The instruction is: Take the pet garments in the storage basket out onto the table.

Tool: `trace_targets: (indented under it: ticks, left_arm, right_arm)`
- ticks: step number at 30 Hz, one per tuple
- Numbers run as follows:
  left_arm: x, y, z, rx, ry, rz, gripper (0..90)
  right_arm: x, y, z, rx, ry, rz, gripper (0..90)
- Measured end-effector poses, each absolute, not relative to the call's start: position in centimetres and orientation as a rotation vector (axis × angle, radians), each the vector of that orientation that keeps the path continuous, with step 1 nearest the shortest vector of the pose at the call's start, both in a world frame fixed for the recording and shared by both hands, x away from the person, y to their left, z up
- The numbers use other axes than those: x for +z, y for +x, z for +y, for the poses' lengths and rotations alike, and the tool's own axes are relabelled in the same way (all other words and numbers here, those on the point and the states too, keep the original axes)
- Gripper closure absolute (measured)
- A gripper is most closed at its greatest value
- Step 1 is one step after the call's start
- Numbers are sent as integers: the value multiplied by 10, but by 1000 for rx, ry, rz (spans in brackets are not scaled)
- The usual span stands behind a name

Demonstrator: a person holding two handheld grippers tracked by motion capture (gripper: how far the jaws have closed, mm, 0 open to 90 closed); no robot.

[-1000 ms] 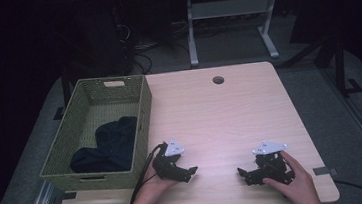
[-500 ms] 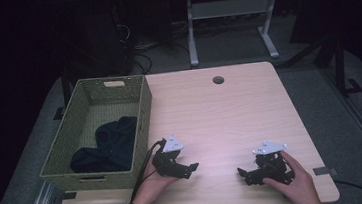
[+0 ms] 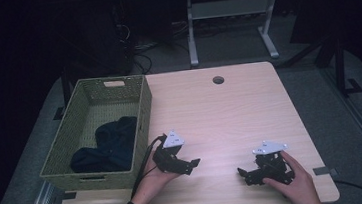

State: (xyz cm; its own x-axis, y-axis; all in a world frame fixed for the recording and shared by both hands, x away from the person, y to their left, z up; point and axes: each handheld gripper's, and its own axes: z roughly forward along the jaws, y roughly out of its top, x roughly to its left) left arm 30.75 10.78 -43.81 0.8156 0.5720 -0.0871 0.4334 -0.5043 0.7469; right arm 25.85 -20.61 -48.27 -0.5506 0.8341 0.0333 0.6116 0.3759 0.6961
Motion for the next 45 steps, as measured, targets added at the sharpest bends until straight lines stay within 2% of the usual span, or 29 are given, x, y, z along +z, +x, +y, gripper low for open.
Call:
trace_targets:
  ticks: [45]
  left_arm:
    - [-393, 320, 110, 243, 2144, 723, 137]
  right_arm:
    - [-483, 259, -206, 965, 1267, 2317, 0]
